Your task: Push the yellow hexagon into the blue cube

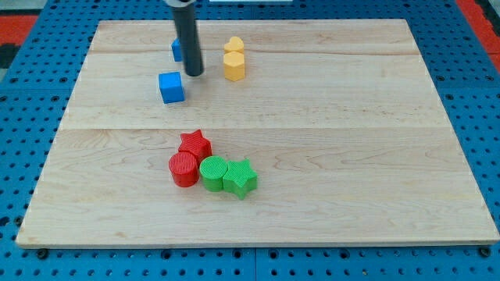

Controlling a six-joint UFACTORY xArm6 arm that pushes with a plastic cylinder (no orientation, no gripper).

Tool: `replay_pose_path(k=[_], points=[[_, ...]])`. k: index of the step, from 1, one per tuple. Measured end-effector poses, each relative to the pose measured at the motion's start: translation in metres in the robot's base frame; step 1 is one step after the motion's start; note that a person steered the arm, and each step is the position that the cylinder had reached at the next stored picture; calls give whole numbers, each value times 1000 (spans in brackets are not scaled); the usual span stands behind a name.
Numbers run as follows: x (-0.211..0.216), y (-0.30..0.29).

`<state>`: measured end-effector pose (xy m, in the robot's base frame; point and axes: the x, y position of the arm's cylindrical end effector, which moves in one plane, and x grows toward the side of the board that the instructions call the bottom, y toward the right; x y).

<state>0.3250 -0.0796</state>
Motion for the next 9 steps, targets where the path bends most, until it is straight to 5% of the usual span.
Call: replay_pose_path(k=[1, 2, 4, 5, 6, 9], points=[[15, -12], [15, -88], [5, -23], [33, -27], [33, -96], [-12, 138]])
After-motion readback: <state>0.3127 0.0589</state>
